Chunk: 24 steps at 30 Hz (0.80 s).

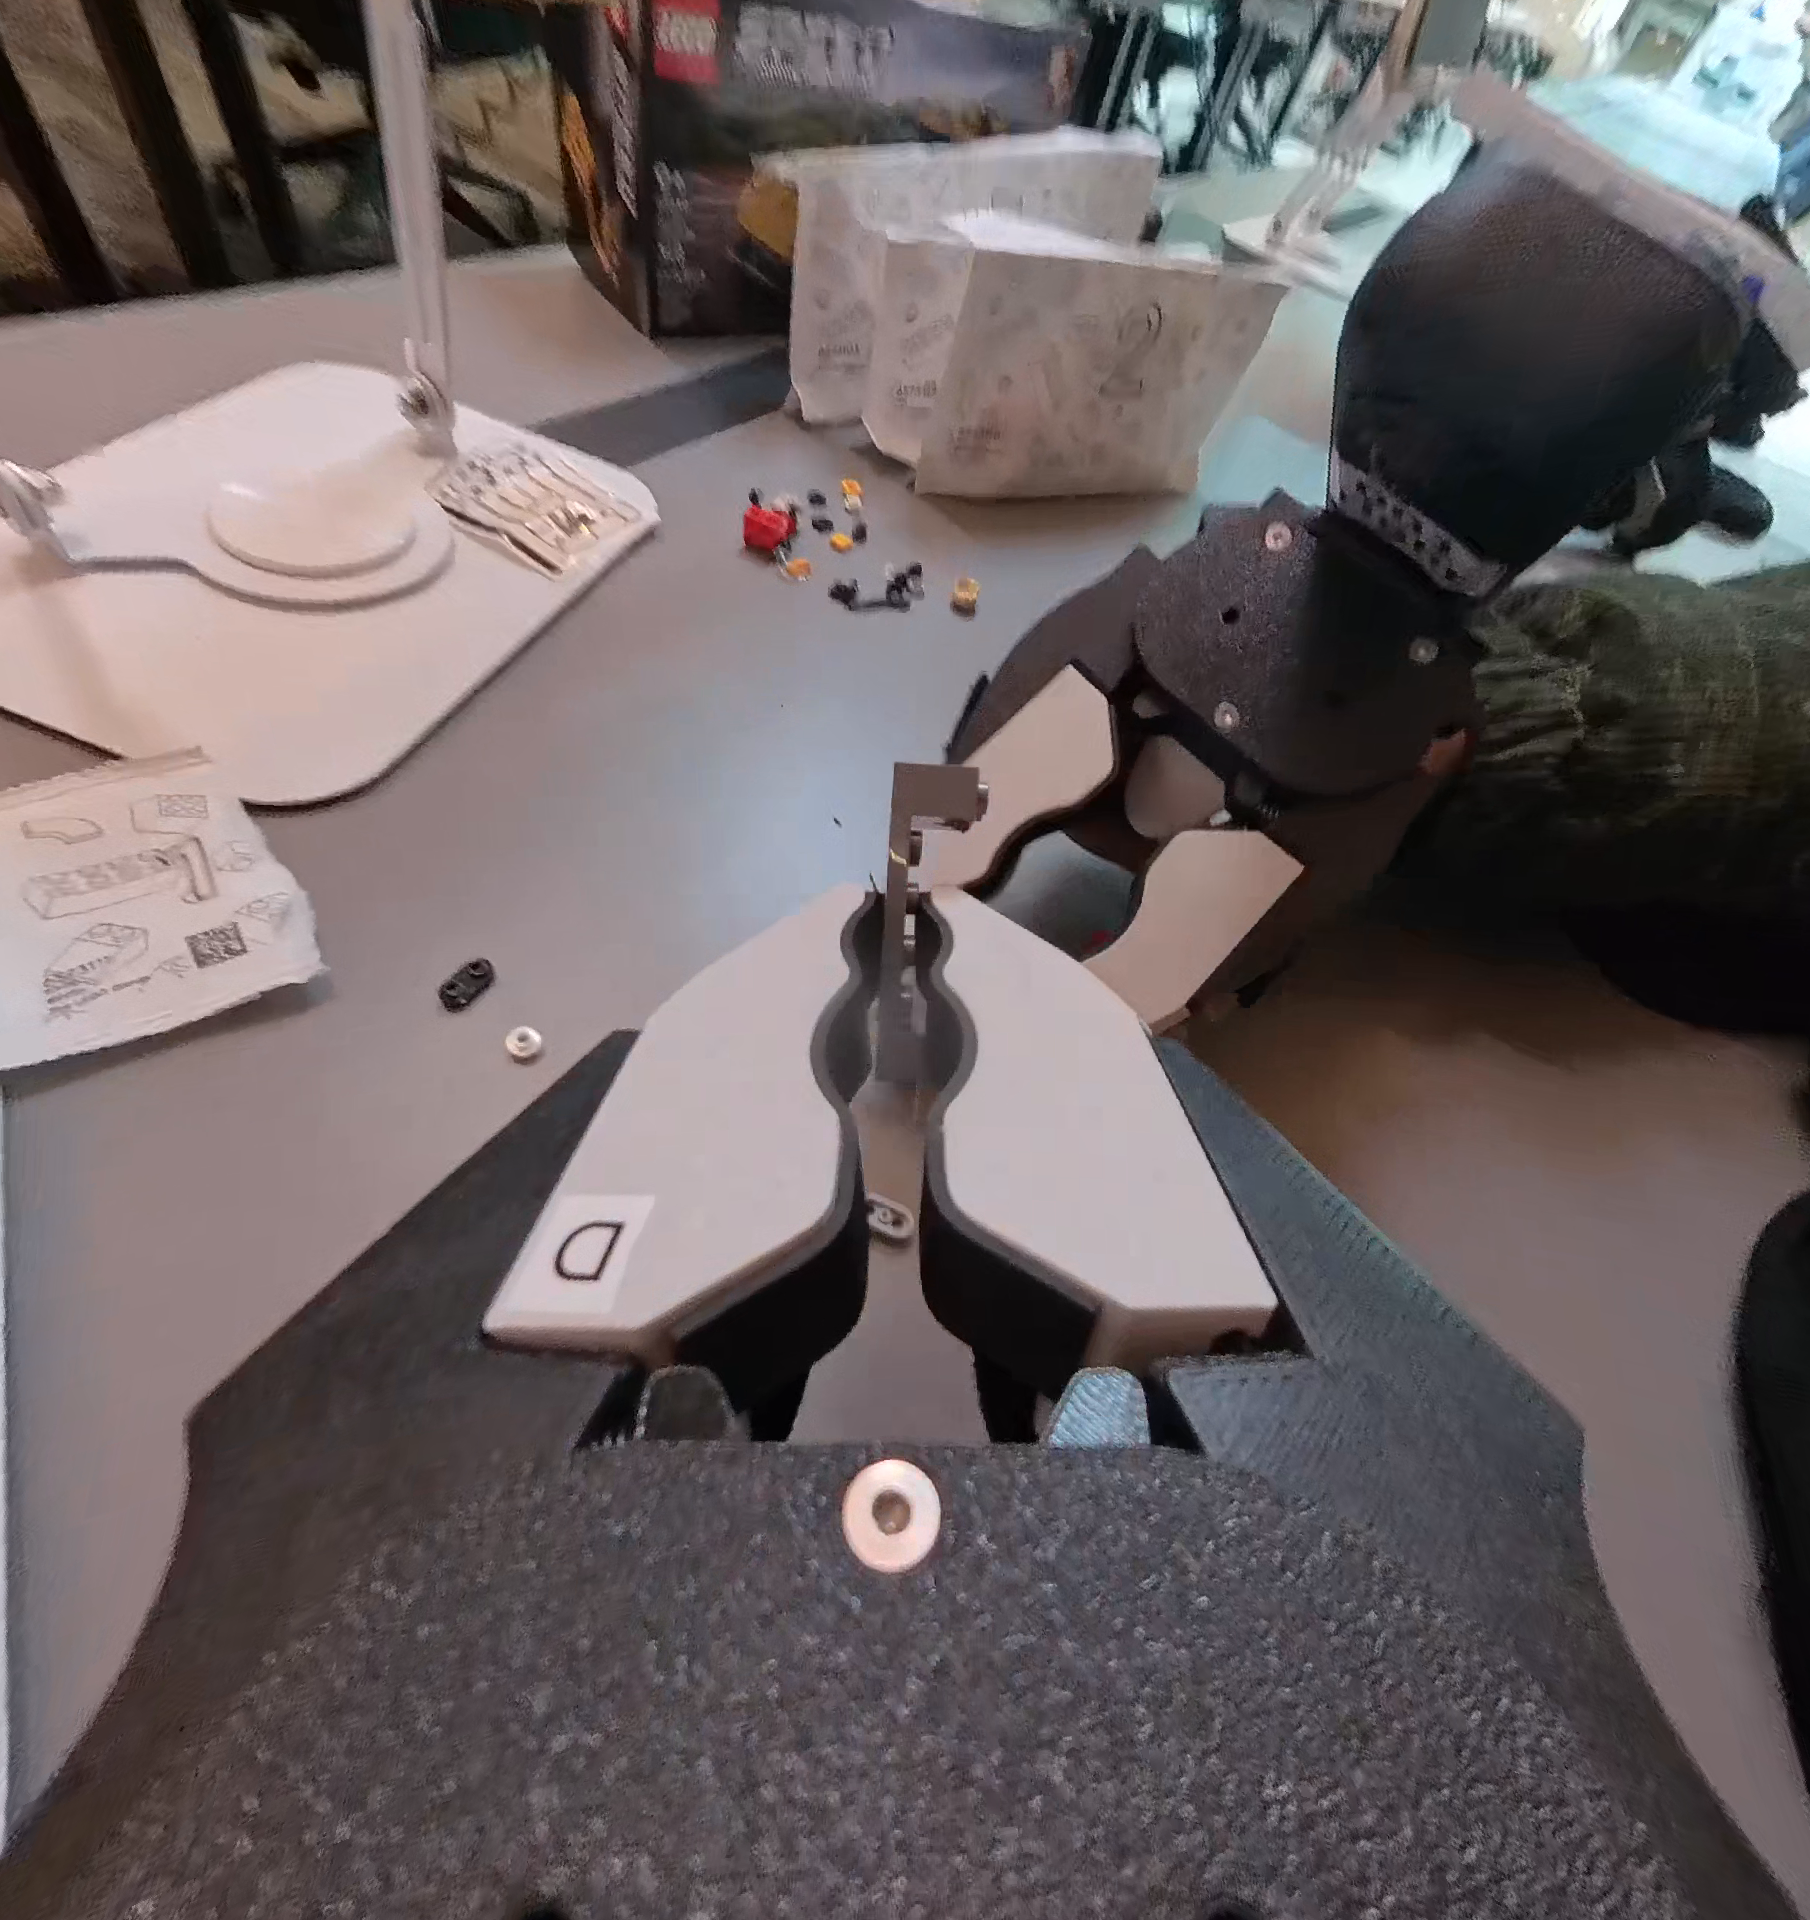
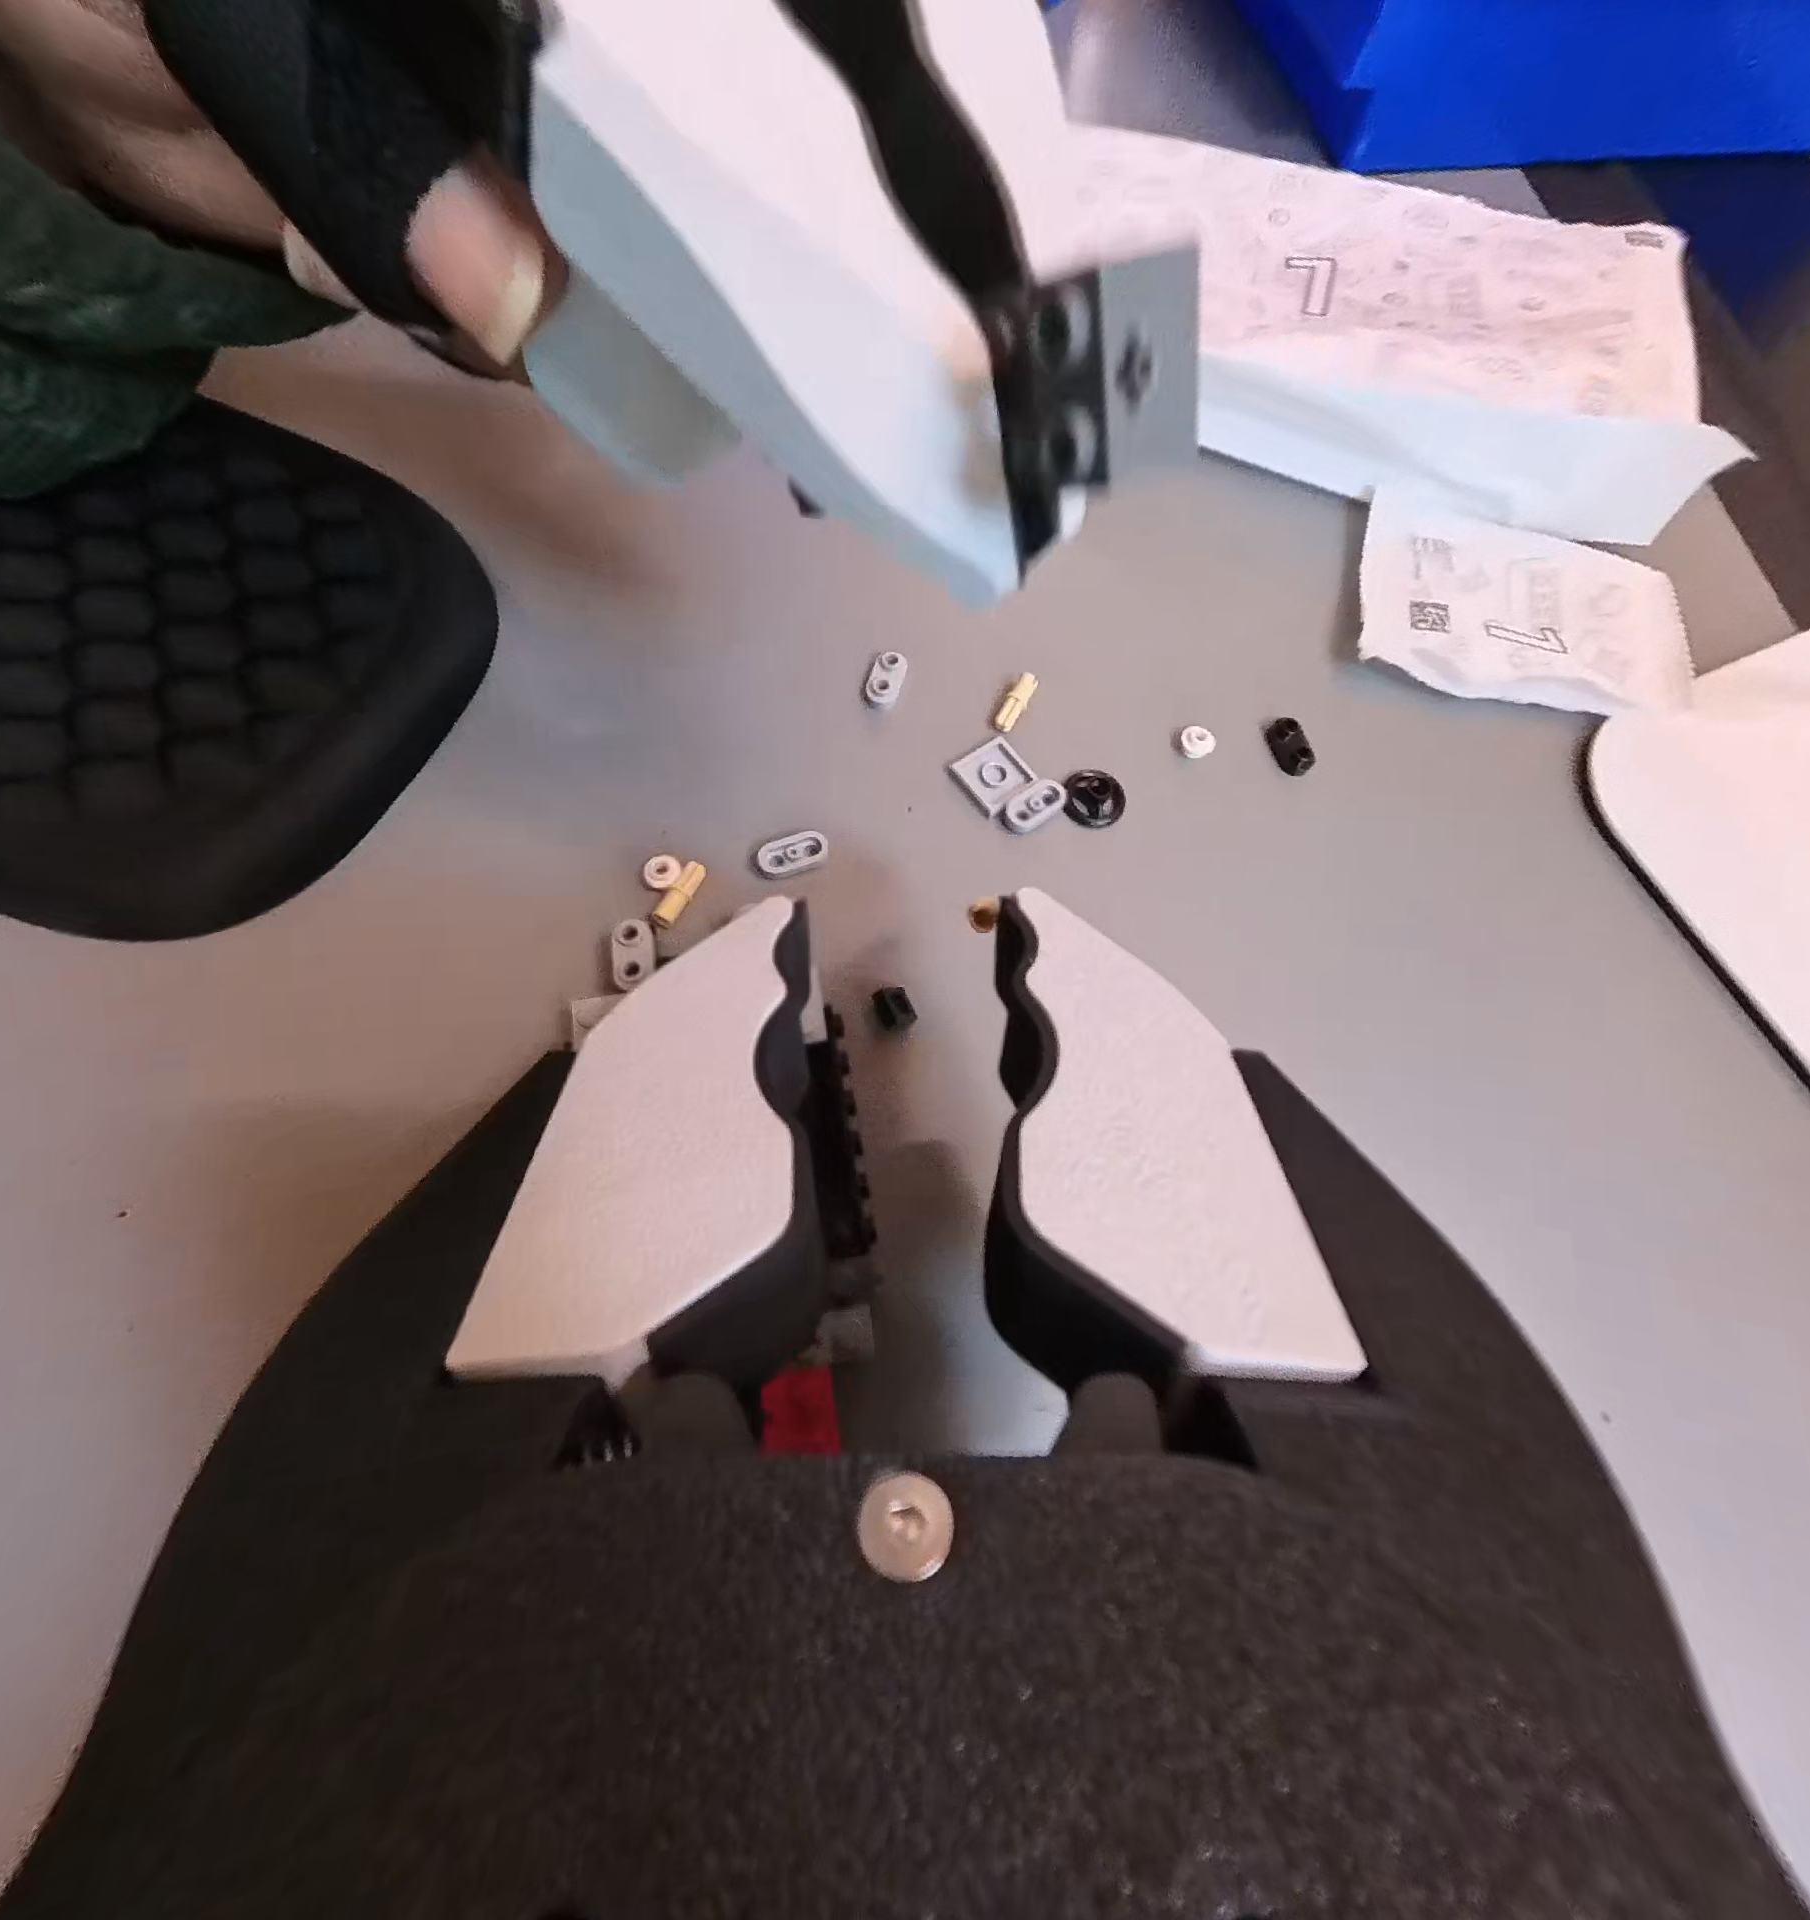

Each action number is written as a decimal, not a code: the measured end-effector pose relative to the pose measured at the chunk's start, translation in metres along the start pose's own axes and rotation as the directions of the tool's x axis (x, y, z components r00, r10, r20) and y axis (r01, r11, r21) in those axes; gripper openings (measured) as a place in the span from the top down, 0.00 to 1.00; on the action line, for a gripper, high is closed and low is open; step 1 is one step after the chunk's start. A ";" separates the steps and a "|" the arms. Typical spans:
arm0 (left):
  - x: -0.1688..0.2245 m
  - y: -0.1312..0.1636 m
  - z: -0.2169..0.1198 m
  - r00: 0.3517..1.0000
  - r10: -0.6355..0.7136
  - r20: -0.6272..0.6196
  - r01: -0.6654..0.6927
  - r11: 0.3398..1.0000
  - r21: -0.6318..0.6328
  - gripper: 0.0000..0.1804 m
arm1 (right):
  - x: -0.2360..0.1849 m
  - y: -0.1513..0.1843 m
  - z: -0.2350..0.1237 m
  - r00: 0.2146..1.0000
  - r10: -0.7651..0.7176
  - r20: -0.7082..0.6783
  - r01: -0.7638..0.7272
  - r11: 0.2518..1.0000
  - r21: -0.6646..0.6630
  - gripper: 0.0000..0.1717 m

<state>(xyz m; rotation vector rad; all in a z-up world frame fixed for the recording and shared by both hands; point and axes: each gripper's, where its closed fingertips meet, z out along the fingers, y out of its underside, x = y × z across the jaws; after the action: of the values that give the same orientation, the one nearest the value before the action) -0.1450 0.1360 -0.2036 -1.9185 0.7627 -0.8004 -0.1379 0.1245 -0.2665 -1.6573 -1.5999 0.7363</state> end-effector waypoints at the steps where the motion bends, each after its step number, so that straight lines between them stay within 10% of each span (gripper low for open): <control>1: 0.001 0.006 0.003 1.000 0.003 -0.005 -0.003 0.999 -0.033 0.97 | -0.003 0.000 0.002 1.000 -0.012 0.010 0.012 1.000 -0.001 0.78; 8: 0.005 0.044 0.021 0.999 0.047 -0.021 -0.050 0.971 -0.233 0.97 | -0.012 -0.012 -0.006 0.998 -0.040 0.038 0.038 0.997 0.067 0.73; 16: 0.046 0.018 0.021 0.911 -0.228 -0.345 0.211 0.974 -0.089 0.97 | -0.012 -0.033 -0.047 0.989 0.065 0.132 -0.096 0.964 0.247 0.76; 24: 0.070 0.025 0.024 0.920 -0.063 -0.386 0.024 0.994 -0.106 0.97 | -0.031 -0.042 -0.066 0.906 0.171 0.387 -0.284 0.923 0.258 0.91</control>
<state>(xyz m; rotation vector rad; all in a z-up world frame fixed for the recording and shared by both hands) -0.0887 0.0839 -0.2193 -1.8909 1.0169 -1.2152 -0.1120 0.0864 -0.1964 -1.5541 -1.4383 1.4083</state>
